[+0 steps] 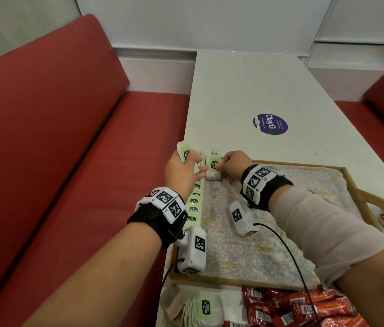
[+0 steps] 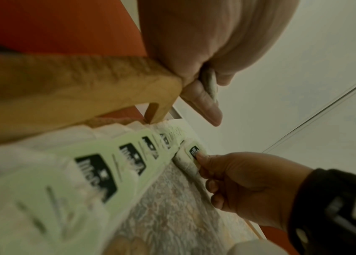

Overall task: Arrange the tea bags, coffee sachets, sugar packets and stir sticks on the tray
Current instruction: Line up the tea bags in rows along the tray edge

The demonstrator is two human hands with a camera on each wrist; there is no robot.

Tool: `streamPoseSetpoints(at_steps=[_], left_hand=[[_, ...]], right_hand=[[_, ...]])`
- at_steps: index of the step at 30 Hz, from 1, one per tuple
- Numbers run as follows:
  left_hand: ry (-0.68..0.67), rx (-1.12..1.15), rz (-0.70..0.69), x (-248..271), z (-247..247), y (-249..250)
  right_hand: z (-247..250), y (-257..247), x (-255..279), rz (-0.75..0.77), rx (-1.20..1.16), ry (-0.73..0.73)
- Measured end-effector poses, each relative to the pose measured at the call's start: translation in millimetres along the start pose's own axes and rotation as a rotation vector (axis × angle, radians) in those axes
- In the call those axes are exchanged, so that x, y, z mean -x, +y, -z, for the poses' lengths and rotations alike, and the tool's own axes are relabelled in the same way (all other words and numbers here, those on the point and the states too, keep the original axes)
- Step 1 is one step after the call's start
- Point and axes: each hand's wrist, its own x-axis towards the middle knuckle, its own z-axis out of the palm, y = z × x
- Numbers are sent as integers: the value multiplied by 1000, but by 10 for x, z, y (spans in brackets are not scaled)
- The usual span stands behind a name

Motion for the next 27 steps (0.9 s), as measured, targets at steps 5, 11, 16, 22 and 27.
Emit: streamPoseSetpoints(at_steps=[5, 11, 16, 22, 27], left_hand=[[4, -8, -3, -2, 1, -7], [9, -7, 2, 6, -3, 3], [7, -8, 6, 7, -1, 3], [15, 9, 68, -9, -1, 44], [7, -36, 60, -17, -8, 44]], right_hand=[[-21, -20, -2, -32, 47, -2], [1, -40, 20, -19, 131, -7], [19, 2, 44, 6, 68, 76], [7, 22, 43, 38, 168, 52], [-8, -8, 69, 49, 364, 43]])
